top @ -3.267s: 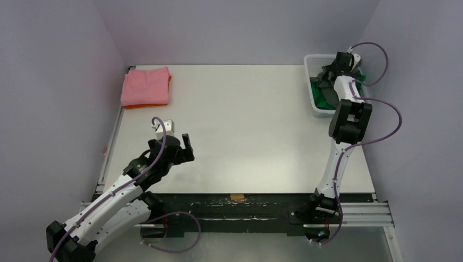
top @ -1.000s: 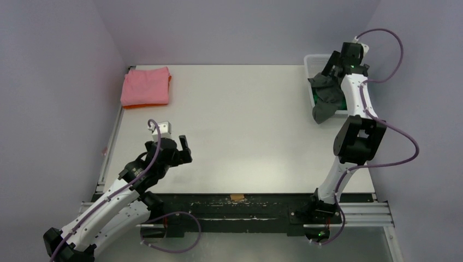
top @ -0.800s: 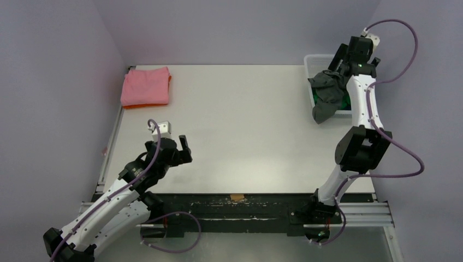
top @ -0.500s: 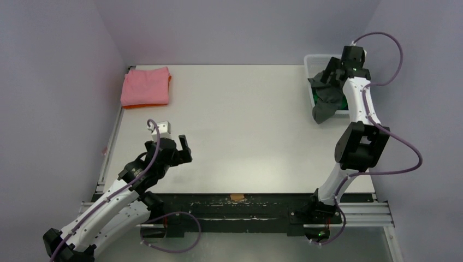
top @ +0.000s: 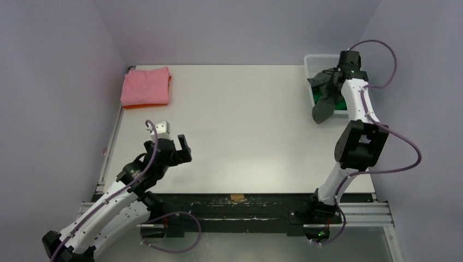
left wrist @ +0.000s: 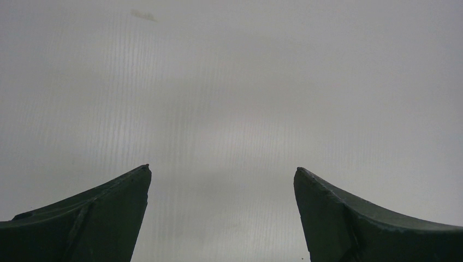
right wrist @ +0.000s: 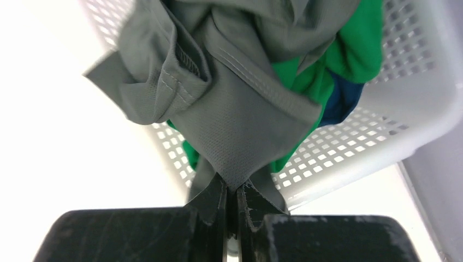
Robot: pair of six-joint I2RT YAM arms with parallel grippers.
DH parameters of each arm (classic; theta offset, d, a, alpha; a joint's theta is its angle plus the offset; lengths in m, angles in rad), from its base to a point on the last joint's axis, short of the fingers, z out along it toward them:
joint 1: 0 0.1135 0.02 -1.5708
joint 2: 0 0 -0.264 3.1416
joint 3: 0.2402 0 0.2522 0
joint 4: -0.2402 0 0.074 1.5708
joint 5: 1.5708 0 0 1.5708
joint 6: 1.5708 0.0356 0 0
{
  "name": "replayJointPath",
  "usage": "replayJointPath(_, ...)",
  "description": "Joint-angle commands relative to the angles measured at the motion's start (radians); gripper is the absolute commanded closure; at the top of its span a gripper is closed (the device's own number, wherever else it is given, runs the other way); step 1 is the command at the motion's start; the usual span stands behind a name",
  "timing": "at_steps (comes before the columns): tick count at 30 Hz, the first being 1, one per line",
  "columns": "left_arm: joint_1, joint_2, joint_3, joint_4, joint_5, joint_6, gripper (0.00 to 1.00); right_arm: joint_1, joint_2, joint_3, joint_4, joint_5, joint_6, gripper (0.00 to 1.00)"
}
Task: Fold and stack the t-shirts
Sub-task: Grab crumpled tshirt from bin with the right arm, then move the tshirt to the center of the board
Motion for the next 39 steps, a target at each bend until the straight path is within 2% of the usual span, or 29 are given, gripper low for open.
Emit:
replayJointPath(1, -0.003, -0.019, 0.014, 0.025, -0.008, 0.001, 0.0, 0.003, -0.165, 0.103, 0.025, -0.021, 0.012, 1.0)
replayJointPath(8, -0.005, -0.051, 0.01, 0.016, -0.005, -0.005, 0.0, 0.005, -0.336, 0.235, 0.154, -0.157, 0.042, 1.0)
replayJointPath(13, -0.003, -0.072, 0.006, 0.011, -0.007, -0.007, 0.0, 0.004, -0.428, 0.22, 0.401, -0.408, 0.14, 1.0)
replayJointPath(19, -0.004, -0.088, 0.006, 0.0, -0.018, -0.016, 0.0, 0.02, -0.403, 0.316, 0.558, -0.746, 0.309, 1.0)
replayJointPath(22, -0.003, -0.093, 0.006, -0.008, -0.026, -0.022, 0.0, 0.114, -0.381, 0.385, 0.549, -0.855, 0.339, 1.0)
replayJointPath(26, -0.003, -0.099, 0.008, -0.017, -0.038, -0.034, 0.0, 0.298, -0.363, 0.414, 0.515, -0.966, 0.348, 1.0)
replayJointPath(31, -0.003, -0.109, 0.038, -0.056, -0.045, -0.059, 0.0, 0.458, -0.369, 0.334, 0.518, -0.961, 0.334, 1.0)
replayJointPath(35, -0.003, -0.118, 0.059, -0.106, -0.056, -0.097, 0.0, 0.485, -0.409, 0.225, 0.406, -0.953, 0.245, 1.0)
replayJointPath(37, -0.003, -0.122, 0.063, -0.129, -0.054, -0.12, 0.0, 0.484, -0.477, 0.109, 0.281, -0.777, 0.13, 1.0)
replayJointPath(39, -0.005, -0.125, 0.062, -0.143, -0.046, -0.139, 0.0, 0.482, -0.563, -0.108, 0.242, -0.512, 0.067, 0.97)
